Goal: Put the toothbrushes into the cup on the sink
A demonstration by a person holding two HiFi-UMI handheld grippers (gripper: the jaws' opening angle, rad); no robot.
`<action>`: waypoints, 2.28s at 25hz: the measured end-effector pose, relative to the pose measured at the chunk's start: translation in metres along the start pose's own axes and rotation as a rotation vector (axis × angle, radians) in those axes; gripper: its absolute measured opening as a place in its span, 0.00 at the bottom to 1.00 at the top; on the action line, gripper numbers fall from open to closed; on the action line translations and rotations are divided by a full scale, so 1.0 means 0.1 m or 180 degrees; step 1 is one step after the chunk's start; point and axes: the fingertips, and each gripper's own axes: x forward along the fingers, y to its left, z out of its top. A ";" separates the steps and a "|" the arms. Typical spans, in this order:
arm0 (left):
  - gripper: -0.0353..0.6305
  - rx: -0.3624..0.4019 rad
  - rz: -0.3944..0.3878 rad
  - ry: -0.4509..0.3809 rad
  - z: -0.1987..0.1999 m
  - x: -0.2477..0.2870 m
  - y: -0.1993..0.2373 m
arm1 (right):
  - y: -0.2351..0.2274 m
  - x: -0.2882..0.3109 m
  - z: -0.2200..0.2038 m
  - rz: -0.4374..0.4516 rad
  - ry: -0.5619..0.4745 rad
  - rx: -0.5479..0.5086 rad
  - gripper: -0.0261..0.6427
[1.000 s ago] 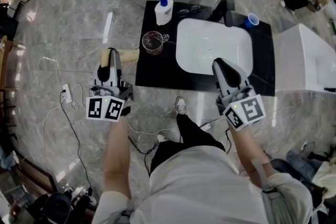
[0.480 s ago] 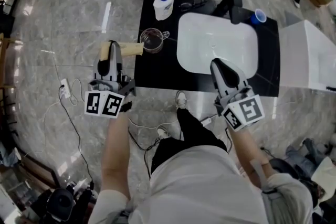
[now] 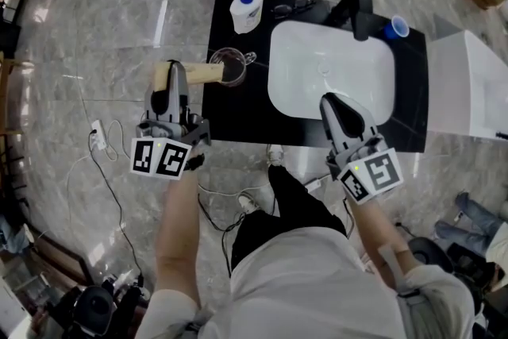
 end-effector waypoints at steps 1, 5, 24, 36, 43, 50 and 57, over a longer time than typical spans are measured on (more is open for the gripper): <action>0.10 -0.0015 0.0008 0.0002 -0.03 0.01 0.01 | -0.01 0.00 -0.01 0.0002 0.0009 0.0000 0.11; 0.10 -0.0086 0.0054 -0.0042 -0.12 0.05 0.08 | -0.04 0.03 -0.06 0.0022 0.0046 -0.0015 0.11; 0.10 -0.0305 0.0176 -0.0033 -0.50 0.13 0.33 | -0.20 0.25 -0.23 0.0113 0.0089 -0.0002 0.11; 0.10 -0.0518 0.0231 0.0014 -0.78 0.23 0.45 | -0.34 0.35 -0.31 0.0101 0.0117 0.0055 0.11; 0.10 -0.0655 0.0217 0.0022 -0.86 0.28 0.50 | -0.39 0.42 -0.40 0.0106 0.0178 0.0087 0.11; 0.10 -0.0755 0.0245 0.0068 -0.98 0.30 0.56 | -0.47 0.46 -0.46 0.0093 0.0207 0.0130 0.11; 0.10 -0.0800 0.0276 0.0123 -1.09 0.30 0.61 | -0.50 0.48 -0.46 0.0104 0.0205 0.0149 0.11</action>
